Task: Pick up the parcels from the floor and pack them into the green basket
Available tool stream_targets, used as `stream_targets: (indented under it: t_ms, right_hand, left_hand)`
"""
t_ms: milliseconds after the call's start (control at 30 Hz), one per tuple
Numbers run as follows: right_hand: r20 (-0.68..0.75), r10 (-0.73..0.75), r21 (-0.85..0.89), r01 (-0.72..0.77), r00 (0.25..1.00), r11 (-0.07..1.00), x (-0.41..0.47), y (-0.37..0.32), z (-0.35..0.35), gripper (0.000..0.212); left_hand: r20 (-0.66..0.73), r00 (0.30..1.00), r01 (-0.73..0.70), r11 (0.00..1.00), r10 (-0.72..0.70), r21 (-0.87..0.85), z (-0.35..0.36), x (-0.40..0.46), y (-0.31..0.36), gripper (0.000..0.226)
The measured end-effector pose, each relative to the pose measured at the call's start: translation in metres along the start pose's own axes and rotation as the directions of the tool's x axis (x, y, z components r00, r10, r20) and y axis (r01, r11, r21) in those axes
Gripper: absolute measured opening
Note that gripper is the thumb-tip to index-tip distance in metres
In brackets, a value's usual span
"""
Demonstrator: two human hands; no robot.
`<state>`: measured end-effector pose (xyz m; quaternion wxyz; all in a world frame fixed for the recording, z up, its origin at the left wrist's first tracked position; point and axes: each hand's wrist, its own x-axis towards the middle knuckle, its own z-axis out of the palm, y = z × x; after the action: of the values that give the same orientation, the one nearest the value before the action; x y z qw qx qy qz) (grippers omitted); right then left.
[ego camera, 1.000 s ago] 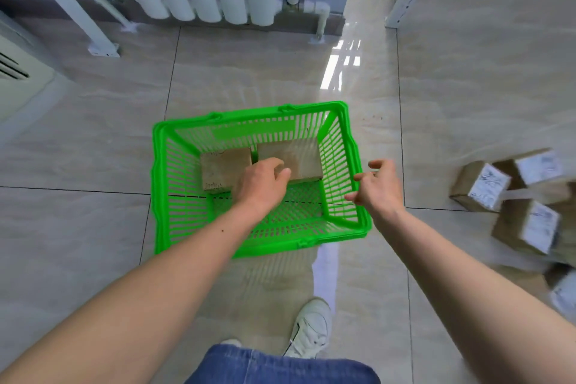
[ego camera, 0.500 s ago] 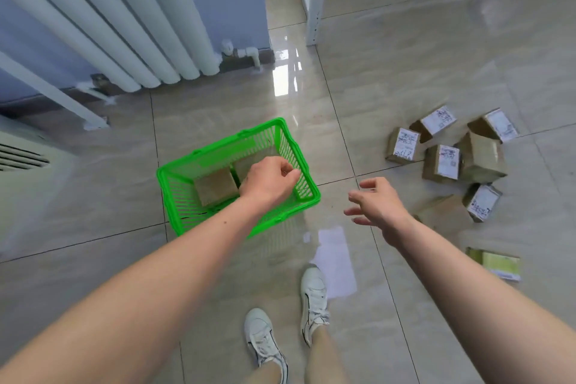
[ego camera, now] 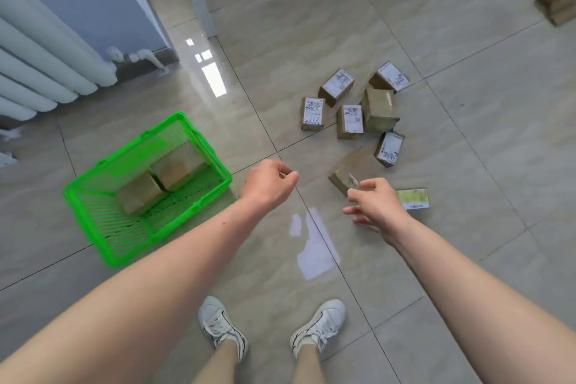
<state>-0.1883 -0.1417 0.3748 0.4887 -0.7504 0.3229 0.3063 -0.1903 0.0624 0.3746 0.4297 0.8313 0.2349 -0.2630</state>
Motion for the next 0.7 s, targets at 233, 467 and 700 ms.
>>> stream_targets:
  t_ms: [233, 467, 700]
  right_hand:
    - [-0.035, 0.023, 0.046, -0.021, 0.999, 0.999, 0.030, 0.024, -0.123, 0.035]
    - [-0.086, 0.040, 0.033, -0.037, 0.995, 0.999, 0.070, 0.024, -0.192, 0.030]
    - [-0.141, 0.012, -0.010, -0.014, 0.990, 1.000, 0.145, 0.004, -0.223, 0.035]
  left_hand:
    - [0.012, 1.000, 0.026, 0.998, -0.025, -0.050, 0.101, 0.001, 0.066, 0.018]
    - [0.040, 0.998, 0.048, 0.999, -0.047, -0.019, 0.158, 0.026, 0.109, 0.021]
    - [0.038, 0.998, 0.060, 0.998, -0.059, -0.024, 0.188, 0.091, 0.149, 0.022]
